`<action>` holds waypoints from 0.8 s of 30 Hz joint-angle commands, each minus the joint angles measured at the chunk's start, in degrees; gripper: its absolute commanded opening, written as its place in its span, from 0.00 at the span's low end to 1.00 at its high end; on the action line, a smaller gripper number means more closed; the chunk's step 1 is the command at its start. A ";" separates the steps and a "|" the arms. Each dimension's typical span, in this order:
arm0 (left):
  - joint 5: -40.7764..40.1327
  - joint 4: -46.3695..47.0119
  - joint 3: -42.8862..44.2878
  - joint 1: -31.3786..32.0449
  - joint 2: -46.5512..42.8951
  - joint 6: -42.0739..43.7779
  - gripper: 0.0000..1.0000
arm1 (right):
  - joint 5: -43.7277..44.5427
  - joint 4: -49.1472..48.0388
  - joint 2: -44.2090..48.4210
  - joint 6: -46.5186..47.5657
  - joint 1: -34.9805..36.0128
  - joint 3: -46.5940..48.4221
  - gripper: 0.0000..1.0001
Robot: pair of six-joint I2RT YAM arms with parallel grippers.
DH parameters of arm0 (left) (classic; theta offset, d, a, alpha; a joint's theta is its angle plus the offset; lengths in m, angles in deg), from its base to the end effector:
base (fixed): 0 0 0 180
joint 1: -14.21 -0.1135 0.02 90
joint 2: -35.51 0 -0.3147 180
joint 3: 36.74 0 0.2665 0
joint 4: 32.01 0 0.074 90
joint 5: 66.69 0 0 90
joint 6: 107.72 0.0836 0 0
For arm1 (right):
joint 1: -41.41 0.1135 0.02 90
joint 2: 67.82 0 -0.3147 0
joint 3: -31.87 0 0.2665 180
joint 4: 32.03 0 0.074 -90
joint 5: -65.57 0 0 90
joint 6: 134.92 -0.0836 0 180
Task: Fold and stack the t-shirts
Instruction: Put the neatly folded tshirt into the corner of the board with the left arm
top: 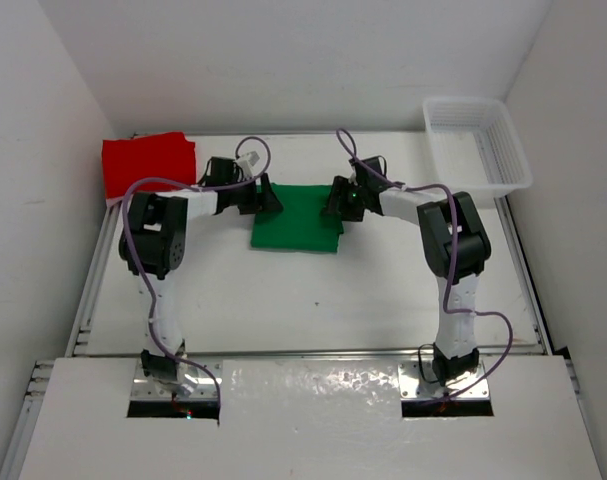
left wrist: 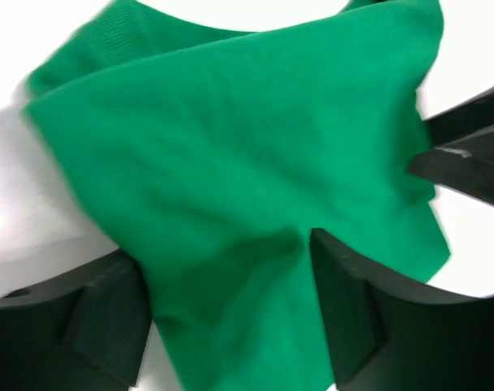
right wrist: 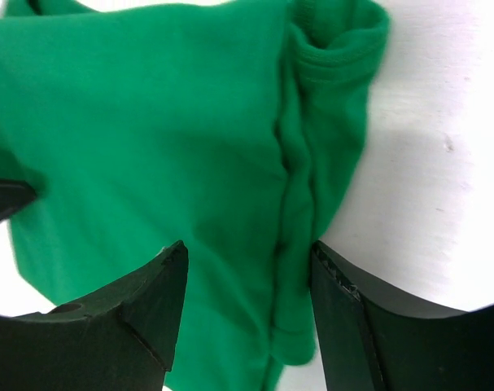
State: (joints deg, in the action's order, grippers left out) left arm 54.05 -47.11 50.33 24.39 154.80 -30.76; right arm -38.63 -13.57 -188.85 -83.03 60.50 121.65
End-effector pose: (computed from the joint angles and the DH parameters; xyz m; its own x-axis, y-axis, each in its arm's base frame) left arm 0.4829 -0.1301 0.1387 -0.8161 -0.0505 -0.5756 0.3170 0.7938 -0.5190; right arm 0.4755 0.1863 0.1266 -0.8554 0.3371 -0.3933 0.0775 0.8340 0.5463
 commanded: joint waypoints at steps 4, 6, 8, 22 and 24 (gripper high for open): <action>6.52 -4.15 -1.12 1.08 9.65 -4.10 0.44 | -2.15 -3.69 -2.19 -3.38 0.07 -3.56 0.59; 7.75 -5.29 0.81 0.29 10.00 -3.32 0.15 | -2.59 -4.04 -2.02 -3.81 -0.19 -3.82 0.59; 7.23 -6.69 1.96 -1.38 9.30 -2.17 0.00 | -3.03 -4.40 -0.96 -3.91 -0.98 -5.05 0.59; -19.55 -29.10 16.63 -4.55 -4.24 25.33 0.00 | 0.92 5.79 16.61 7.16 -5.47 -10.77 0.63; -23.16 -32.36 20.41 -4.55 -3.97 28.15 0.00 | 1.45 7.90 17.23 8.22 -5.47 -9.81 0.63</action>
State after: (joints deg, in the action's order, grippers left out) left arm 40.59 -73.64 65.48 20.50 154.75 -10.93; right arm -39.11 -8.21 -174.67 -78.61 54.80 110.33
